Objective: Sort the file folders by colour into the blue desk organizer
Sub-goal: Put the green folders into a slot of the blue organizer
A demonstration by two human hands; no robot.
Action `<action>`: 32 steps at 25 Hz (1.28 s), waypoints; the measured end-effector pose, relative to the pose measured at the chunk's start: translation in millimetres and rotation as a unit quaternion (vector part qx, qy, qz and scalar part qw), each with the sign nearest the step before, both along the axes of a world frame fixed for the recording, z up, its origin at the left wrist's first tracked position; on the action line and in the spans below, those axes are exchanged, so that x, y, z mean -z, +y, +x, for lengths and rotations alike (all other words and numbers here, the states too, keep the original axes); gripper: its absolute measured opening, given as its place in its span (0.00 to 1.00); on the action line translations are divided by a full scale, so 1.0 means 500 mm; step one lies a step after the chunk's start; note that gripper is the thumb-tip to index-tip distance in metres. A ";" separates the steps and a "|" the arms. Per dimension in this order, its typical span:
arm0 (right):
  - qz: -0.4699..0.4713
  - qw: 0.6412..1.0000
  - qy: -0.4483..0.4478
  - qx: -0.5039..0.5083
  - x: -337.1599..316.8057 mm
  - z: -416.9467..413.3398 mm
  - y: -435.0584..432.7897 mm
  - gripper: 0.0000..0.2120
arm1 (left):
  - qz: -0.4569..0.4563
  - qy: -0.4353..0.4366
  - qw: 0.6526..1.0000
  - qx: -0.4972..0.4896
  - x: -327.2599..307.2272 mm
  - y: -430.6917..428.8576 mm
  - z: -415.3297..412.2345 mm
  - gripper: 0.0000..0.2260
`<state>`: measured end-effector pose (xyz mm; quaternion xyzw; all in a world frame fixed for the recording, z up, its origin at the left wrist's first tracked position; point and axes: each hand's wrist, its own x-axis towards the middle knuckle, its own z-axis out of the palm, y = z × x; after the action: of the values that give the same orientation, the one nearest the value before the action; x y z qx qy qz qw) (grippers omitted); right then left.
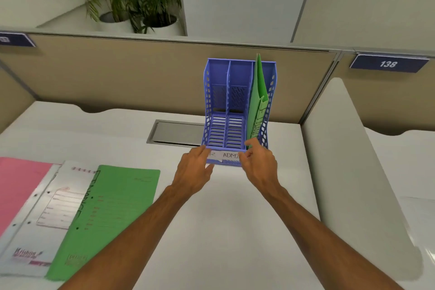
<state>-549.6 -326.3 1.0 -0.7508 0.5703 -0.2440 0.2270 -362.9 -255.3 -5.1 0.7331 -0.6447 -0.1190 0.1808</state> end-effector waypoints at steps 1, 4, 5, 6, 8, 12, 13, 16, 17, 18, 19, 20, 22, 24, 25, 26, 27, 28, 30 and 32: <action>0.004 1.000 -0.009 -0.024 -0.003 0.019 0.016 0.12 | -0.003 -0.006 1.000 -0.012 -0.001 0.022 0.017 0.23; 0.038 0.995 -0.016 -0.088 -0.001 0.095 0.076 0.12 | 0.010 -0.008 0.998 -0.057 0.007 0.100 0.091 0.22; 0.049 0.993 -0.007 -0.105 0.005 0.123 0.098 0.13 | 0.014 -0.001 0.997 -0.069 0.012 0.130 0.120 0.22; 0.059 0.991 0.004 -0.122 0.012 0.150 0.118 0.14 | 0.019 0.007 0.996 -0.082 0.018 0.158 0.151 0.22; 0.088 0.983 0.022 -0.156 0.031 0.216 0.165 0.15 | 0.043 0.019 0.993 -0.110 0.031 0.221 0.223 0.23; 0.154 0.960 0.073 -0.224 0.083 0.350 0.256 0.21 | 0.126 0.037 0.978 -0.162 0.071 0.345 0.370 0.27; 0.177 0.951 0.088 -0.239 0.099 0.384 0.278 0.23 | 0.151 0.048 0.972 -0.175 0.084 0.375 0.406 0.28; 0.252 0.928 0.114 -0.250 0.151 0.468 0.337 0.28 | 0.220 0.083 0.946 -0.224 0.129 0.456 0.503 0.32; 0.280 0.923 0.111 -0.238 0.169 0.491 0.355 0.29 | 0.239 0.093 0.936 -0.242 0.144 0.480 0.531 0.33; 0.304 0.921 0.103 -0.222 0.184 0.508 0.369 0.28 | 0.256 0.101 0.927 -0.256 0.158 0.499 0.554 0.33; 0.324 0.919 0.096 -0.205 0.199 0.520 0.381 0.28 | 0.270 0.107 0.919 -0.266 0.170 0.515 0.572 0.33; 0.338 0.917 0.095 -0.189 0.212 0.530 0.391 0.26 | 0.281 0.113 0.913 -0.272 0.182 0.527 0.586 0.31; 0.353 0.916 0.101 -0.163 0.229 0.544 0.403 0.25 | 0.290 0.133 0.904 -0.285 0.202 0.538 0.606 0.30; 0.354 0.920 0.099 -0.136 0.240 0.555 0.406 0.24 | 0.284 0.170 0.890 -0.313 0.214 0.536 0.617 0.32; 0.354 0.923 0.092 -0.120 0.243 0.561 0.406 0.23 | 0.280 0.189 0.882 -0.329 0.218 0.532 0.622 0.32; 0.355 0.925 0.083 -0.106 0.243 0.565 0.406 0.23 | 0.277 0.204 0.874 -0.342 0.220 0.526 0.627 0.32; 0.356 0.926 0.079 -0.094 0.243 0.569 0.405 0.23 | 0.278 0.223 0.865 -0.353 0.221 0.521 0.631 0.32; 0.357 0.927 0.078 -0.087 0.242 0.571 0.403 0.23 | 0.280 0.245 0.856 -0.359 0.219 0.517 0.635 0.31; 0.360 0.926 0.082 -0.081 0.240 0.573 0.398 0.23 | 0.275 0.293 0.841 -0.362 0.209 0.512 0.642 0.26; 0.372 0.921 0.082 -0.077 0.235 0.571 0.392 0.23 | 0.264 0.318 0.839 -0.354 0.193 0.505 0.650 0.20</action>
<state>-264.0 -130.4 -116.6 -0.6710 0.5774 0.0663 0.4603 -37.8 -2.7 -101.9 0.8531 -0.1931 -0.4389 0.2056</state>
